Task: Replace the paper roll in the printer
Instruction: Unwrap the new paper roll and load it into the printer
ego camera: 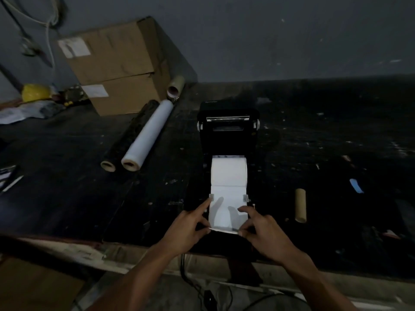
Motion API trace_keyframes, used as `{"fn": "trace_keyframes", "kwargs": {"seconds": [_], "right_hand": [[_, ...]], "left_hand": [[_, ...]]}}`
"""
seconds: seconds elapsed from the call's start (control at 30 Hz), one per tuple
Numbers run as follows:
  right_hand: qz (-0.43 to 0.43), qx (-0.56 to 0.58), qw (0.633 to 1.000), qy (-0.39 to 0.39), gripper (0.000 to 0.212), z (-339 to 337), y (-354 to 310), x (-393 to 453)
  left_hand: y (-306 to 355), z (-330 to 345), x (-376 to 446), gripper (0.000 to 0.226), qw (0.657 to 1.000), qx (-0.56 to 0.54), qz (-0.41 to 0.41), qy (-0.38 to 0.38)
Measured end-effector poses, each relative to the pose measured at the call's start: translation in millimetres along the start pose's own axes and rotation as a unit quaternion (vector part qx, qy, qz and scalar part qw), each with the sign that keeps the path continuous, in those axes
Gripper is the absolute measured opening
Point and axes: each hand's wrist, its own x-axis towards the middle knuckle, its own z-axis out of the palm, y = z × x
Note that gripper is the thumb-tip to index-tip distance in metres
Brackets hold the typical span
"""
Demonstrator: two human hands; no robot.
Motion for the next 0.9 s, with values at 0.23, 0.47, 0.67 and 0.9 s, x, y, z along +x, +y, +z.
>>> {"fn": "trace_keyframes", "kwargs": {"seconds": [0.23, 0.47, 0.67, 0.9], "right_hand": [[0.013, -0.017, 0.999, -0.040, 0.046, -5, 3, 6], [0.046, 0.026, 0.991, -0.121, 0.051, -31, -5, 26], [0.034, 0.051, 0.986, 0.157, 0.025, -122, -31, 91], [0.103, 0.118, 0.955, 0.254, 0.063, -177, -36, 198]], "left_hand": [[-11, -1, 9, 0.080, 0.997, -0.003, 0.002, -0.073], [-2, -59, 51, 0.079, 0.964, -0.062, -0.010, -0.258], [30, -171, 138, 0.060, 0.992, -0.095, -0.013, 0.085], [35, -186, 226, 0.049, 0.964, -0.170, -0.061, 0.196]]}}
